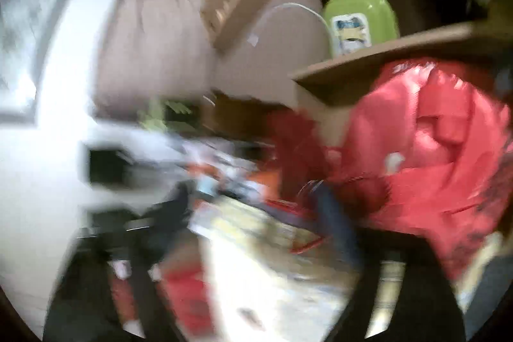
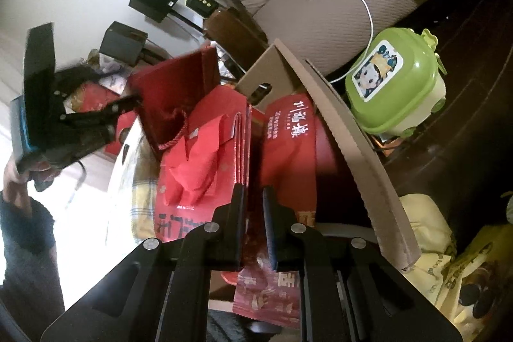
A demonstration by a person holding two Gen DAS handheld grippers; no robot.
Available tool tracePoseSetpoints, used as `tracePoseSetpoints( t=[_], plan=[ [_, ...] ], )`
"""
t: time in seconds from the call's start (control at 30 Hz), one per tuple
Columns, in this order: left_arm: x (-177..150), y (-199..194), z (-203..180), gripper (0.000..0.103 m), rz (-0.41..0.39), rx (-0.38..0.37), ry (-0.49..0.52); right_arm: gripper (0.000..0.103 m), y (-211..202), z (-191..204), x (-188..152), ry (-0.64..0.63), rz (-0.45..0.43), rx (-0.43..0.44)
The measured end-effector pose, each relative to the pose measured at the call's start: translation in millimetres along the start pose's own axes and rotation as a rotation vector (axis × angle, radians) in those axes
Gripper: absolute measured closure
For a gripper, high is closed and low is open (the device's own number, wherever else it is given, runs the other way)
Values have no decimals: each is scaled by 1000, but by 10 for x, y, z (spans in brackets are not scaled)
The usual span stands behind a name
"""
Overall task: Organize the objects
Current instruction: 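Lower the dark red gift bag into the box and open the left gripper, then grasp the red tube on the table with the left gripper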
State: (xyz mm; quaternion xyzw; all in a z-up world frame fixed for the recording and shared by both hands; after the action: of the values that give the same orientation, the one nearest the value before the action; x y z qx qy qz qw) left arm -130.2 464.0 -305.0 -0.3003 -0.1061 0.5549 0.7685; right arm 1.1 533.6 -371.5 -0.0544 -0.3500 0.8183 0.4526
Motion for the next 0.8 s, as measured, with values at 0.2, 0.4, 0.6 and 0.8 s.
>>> tracePoseSetpoints(
  t=[0.2,0.4,0.6,0.8],
  plan=[
    [159,-284,212,6,-132,-213,-124,91,-17,-33,14,11,-9,-5],
    [-325,-538,850,4,-291,-375,-463,91,-36,-35,14,20,-10,5],
    [-1776,28,989,1,-95,-326,-753,91,-54,-39,34,36,-14,21],
    [-3244,1073,493,32,239,-377,-1105,89,-30,-9,22,35,-9,21]
  ],
)
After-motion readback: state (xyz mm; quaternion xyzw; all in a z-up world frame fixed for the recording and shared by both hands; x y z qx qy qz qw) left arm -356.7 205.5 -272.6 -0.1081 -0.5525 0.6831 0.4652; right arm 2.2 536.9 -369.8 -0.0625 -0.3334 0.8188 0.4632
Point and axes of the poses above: each gripper's, at about its wrist camera, not at the fingertips, and y roughly the way its jaws point, z to its left, x to its top, the point moved 5 cm from there along y, roughly the way its jaws point, and after that the axes turned 12 degrees about y, right-handed, at the moved point
